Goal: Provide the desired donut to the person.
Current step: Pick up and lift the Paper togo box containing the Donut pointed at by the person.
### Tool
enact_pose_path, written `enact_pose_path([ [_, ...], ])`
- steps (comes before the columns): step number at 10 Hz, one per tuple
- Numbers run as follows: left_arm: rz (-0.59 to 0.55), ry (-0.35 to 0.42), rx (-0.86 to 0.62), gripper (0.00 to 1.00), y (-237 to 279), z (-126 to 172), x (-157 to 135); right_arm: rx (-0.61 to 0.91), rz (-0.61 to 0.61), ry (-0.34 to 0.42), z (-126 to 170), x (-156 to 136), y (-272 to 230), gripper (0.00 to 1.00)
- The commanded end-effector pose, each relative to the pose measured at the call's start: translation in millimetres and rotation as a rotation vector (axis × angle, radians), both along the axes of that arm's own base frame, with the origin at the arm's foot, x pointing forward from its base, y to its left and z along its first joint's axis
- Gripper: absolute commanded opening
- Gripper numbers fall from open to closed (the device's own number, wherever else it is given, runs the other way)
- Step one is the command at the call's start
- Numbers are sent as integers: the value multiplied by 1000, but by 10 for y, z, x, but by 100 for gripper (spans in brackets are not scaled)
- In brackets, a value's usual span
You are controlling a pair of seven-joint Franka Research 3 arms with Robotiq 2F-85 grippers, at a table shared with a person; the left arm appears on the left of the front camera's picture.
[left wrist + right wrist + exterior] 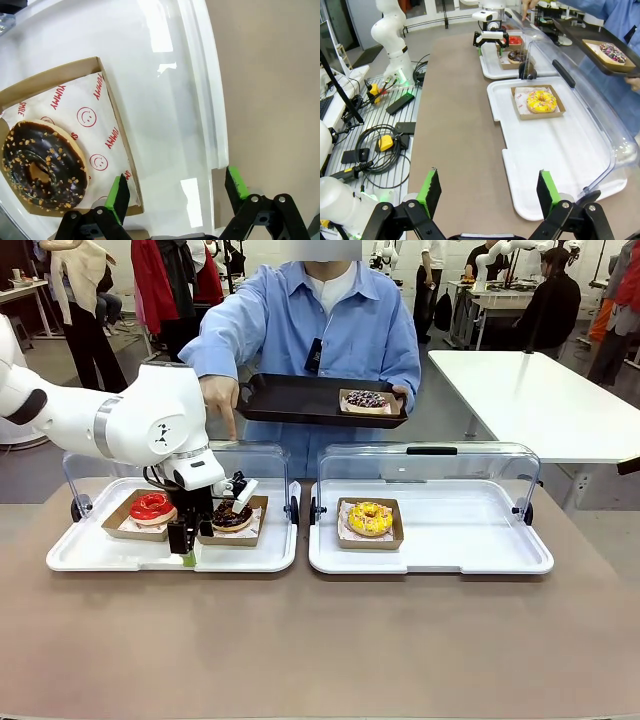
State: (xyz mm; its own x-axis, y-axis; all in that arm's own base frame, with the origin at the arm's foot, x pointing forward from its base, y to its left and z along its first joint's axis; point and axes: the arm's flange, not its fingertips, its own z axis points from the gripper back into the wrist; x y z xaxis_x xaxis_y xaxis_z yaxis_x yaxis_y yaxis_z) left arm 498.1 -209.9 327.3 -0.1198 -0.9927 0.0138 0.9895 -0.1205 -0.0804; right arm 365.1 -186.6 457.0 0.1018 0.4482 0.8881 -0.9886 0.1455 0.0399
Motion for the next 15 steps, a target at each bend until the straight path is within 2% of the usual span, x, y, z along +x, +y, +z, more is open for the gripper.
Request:
enact_pose_path([
  [1,28,-22,28,100,-40,-11,72,6,0,-6,2,-11,11,100],
  [2,14,-38,23,100,-40,-19,80,6,0,-6,2,-11,11,100],
  [3,-3,-48,25,43,-39,-20,78,6,0,-6,2,-11,11,100],
  [4,-10,-48,28,42,-34,-17,77,6,0,-6,2,-11,11,100],
  [5,-12,-49,30,0,-31,-7,74,6,0,-6,2,-11,11,100],
  [7,-14,-52,30,0,-27,6,66,6,0,-6,2,-11,11,100],
  [8,-16,-53,30,16,-25,10,67,6,0,-6,2,-11,11,100],
  [10,-19,-51,29,0,-24,-4,61,6,0,-6,2,-11,11,100],
  [15,-42,-53,42,0,-29,17,20,6,0,-6,2,-11,11,100],
])
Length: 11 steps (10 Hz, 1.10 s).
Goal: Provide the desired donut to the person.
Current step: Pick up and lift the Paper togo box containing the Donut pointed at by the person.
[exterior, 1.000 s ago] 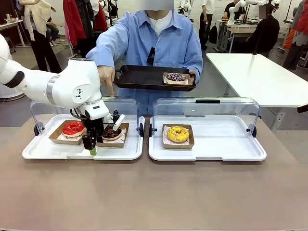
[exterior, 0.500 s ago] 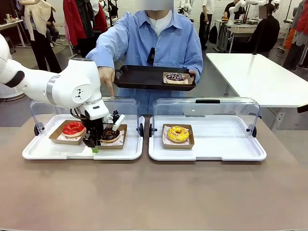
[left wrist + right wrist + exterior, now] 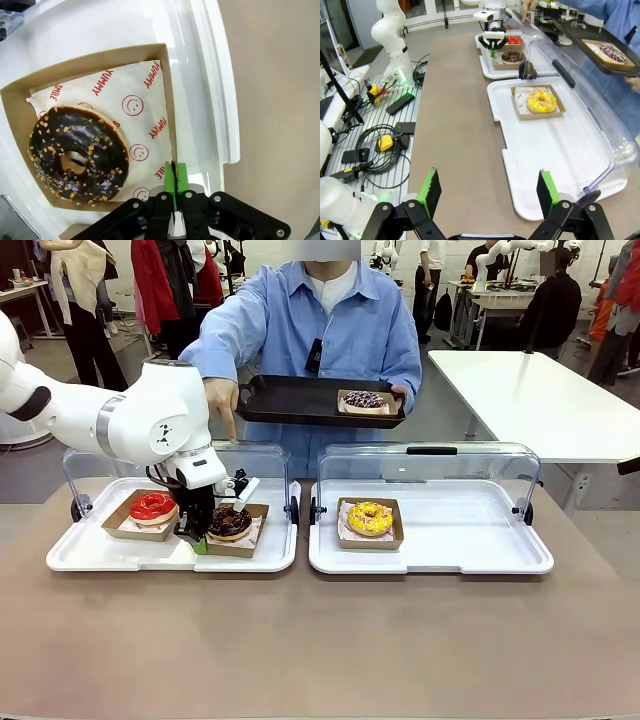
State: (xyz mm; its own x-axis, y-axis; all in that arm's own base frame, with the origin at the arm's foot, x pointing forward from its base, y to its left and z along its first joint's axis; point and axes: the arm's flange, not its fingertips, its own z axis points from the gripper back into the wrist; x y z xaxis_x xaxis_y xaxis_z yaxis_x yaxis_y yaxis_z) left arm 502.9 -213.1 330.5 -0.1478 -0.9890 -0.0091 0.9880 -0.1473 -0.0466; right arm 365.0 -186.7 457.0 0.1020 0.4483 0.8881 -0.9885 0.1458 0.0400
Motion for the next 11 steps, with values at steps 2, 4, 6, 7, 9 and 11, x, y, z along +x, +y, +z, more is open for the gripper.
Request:
enact_pose_path([
  [2,-28,-20,-10,0,-45,105,-144,6,1,-6,2,-11,12,100],
  [4,28,26,19,0,-126,368,-392,6,1,-6,2,-11,12,100],
  [6,54,34,67,0,-169,723,-817,6,1,-6,2,-11,12,100],
  [7,13,59,39,0,-174,884,-1067,6,1,-6,2,-11,12,100],
  [9,-10,73,-19,0,-166,1148,-1612,6,1,-6,2,-11,12,100],
  [11,-18,-7,-9,0,-237,1411,-2069,6,1,-6,2,-11,12,100],
])
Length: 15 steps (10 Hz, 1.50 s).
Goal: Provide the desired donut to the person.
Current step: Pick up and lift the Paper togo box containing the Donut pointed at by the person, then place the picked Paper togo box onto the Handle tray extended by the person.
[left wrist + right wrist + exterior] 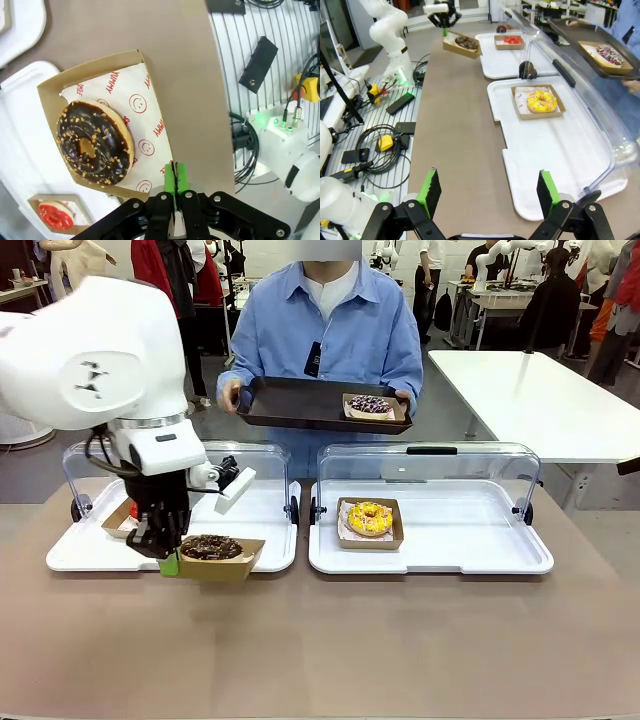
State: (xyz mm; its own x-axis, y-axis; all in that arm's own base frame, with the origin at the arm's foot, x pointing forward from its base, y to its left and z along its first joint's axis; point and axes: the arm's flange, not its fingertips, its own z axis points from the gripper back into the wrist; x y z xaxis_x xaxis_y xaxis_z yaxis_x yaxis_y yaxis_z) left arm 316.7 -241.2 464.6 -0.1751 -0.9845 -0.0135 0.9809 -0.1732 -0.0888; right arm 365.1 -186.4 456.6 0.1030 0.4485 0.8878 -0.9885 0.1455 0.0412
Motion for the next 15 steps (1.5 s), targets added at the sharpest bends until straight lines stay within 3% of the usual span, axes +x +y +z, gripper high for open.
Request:
enact_pose_path([
  [1,0,-98,-9,0,-29,254,-397,6,0,-7,6,-12,9,100],
  [2,15,-151,16,0,-100,493,-543,6,0,-7,6,-12,9,100],
  [5,96,-243,12,0,-110,1154,-524,6,0,-7,6,-12,9,100],
  [7,116,-266,-8,0,-27,1597,-285,6,0,-7,6,-12,9,100],
  [9,77,-243,1,0,20,1470,-276,6,0,-7,6,-12,9,100],
  [10,106,-278,-27,0,34,1606,-339,6,0,-7,6,-12,9,100],
  [15,106,-278,-27,0,34,1606,-339,6,0,-7,6,-12,9,100],
])
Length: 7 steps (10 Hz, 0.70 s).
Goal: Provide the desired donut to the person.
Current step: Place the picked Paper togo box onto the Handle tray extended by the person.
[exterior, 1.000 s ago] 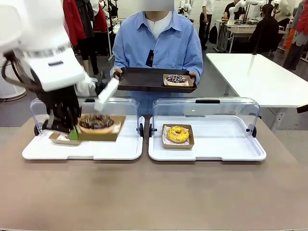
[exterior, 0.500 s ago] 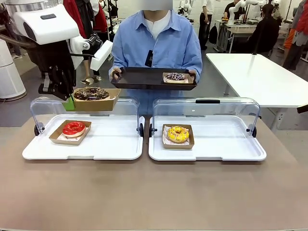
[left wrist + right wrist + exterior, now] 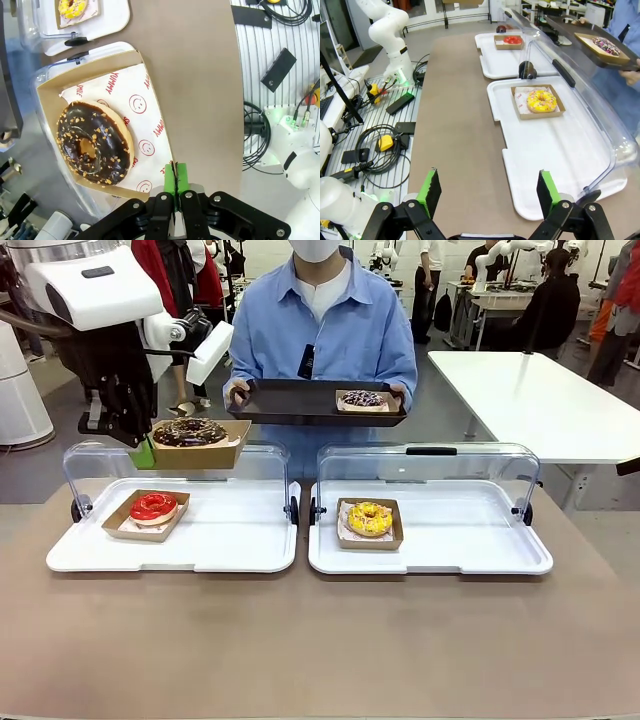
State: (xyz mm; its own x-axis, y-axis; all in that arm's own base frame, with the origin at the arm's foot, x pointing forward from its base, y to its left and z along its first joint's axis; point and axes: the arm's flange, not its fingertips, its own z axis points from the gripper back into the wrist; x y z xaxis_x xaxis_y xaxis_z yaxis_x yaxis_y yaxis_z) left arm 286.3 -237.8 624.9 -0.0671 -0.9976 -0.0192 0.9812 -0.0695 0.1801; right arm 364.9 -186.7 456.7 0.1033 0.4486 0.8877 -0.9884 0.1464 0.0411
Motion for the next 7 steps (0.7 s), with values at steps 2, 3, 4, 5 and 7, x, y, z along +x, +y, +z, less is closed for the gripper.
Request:
enact_pose_path([
  [2,3,-10,0,0,0,3,-34,6,1,-7,5,-10,12,100],
  [3,3,-10,0,0,0,3,-34,6,1,-7,5,-10,12,100],
  [4,3,-10,0,0,0,3,-34,6,1,-7,5,-10,12,100],
  [5,3,-10,0,0,0,3,-34,6,1,-7,5,-10,12,100],
  [7,3,-10,0,0,0,3,-34,6,1,-7,5,-10,12,100],
])
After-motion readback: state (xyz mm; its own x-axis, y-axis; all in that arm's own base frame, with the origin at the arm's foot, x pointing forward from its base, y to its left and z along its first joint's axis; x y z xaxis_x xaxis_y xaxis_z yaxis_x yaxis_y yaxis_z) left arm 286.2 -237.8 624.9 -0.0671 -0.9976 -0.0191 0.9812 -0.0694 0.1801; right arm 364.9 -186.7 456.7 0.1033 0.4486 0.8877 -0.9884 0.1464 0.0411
